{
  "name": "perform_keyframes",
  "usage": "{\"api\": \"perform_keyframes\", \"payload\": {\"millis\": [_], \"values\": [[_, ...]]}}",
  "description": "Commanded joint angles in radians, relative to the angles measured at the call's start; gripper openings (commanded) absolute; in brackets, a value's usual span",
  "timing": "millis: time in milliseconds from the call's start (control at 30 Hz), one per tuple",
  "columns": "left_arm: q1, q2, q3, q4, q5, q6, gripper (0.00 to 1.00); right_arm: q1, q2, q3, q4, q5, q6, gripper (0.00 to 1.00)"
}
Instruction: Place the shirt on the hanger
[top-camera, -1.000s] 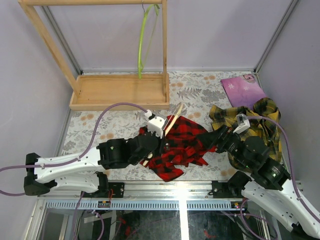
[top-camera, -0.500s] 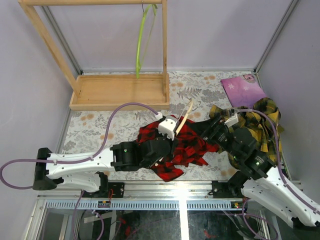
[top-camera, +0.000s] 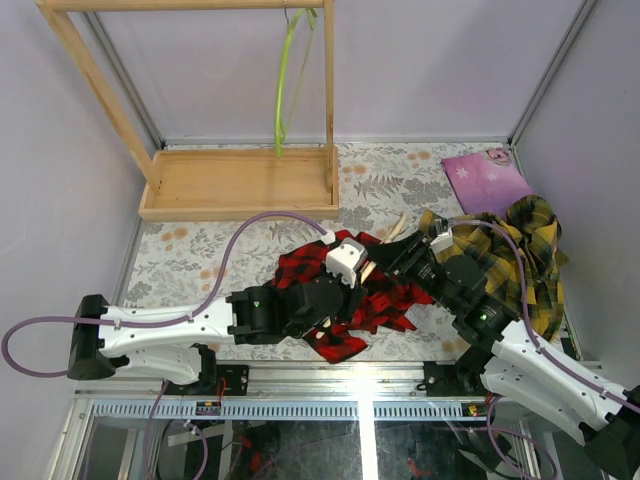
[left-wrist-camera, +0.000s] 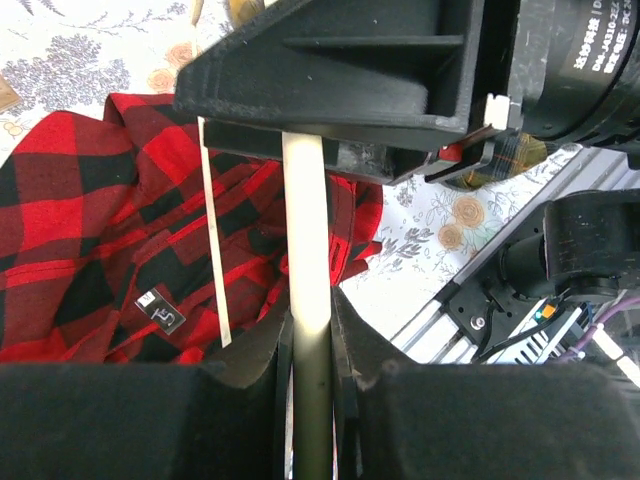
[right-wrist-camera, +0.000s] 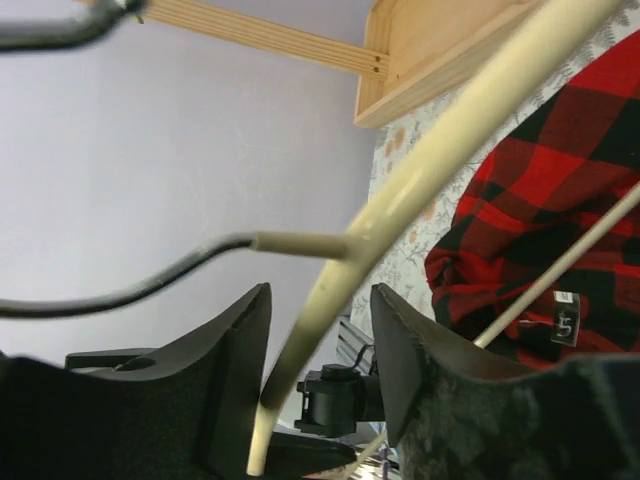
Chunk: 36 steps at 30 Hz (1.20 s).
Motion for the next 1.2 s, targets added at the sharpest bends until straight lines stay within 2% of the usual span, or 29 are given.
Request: {"api": "perform_keyframes", "payload": {"millis": [0,100,167,233,367,433,500,667,800,1000,1167], "values": [[-0.004,0.004,-0.006,0.133,0.024,0.02,0.0,0.001,0.015,-0.033,0.176,0.004,0.05,0.44],[-0.004,0.011,-0.01,0.135,0.036,0.017,0.0,0.001,0.007,-0.064,0.242,0.025,0.052,0.28],[-0.004,0.011,-0.017,0.135,0.04,0.008,0.0,0.001,-0.006,-0.101,0.307,0.056,0.058,0.21],[-0.004,0.008,-0.028,0.137,0.052,0.0,0.05,0.001,-0.02,-0.138,0.365,0.087,0.072,0.12],[-0.005,-0.022,-0.052,0.133,0.054,-0.031,0.46,0.001,-0.031,-0.141,0.372,0.103,0.055,0.0],[-0.004,-0.047,-0.067,0.131,0.052,-0.041,0.58,0.001,-0.034,-0.124,0.339,0.1,0.038,0.0],[-0.004,-0.077,-0.08,0.122,0.057,-0.048,0.64,0.001,-0.049,-0.124,0.334,0.105,0.019,0.0],[-0.004,-0.171,-0.1,0.08,0.066,-0.023,0.73,0.0,-0.134,-0.186,0.373,0.174,0.01,0.0],[-0.004,-0.253,-0.073,-0.01,0.022,0.052,0.75,0.001,-0.186,-0.161,0.271,0.166,-0.032,0.0],[-0.005,-0.314,0.067,-0.241,-0.047,0.242,0.76,0.001,-0.182,0.001,-0.01,-0.1,-0.221,0.0],[-0.004,-0.418,0.053,-0.242,-0.174,0.387,0.77,0.0,-0.144,0.154,-0.246,-0.332,-0.408,0.0]]}}
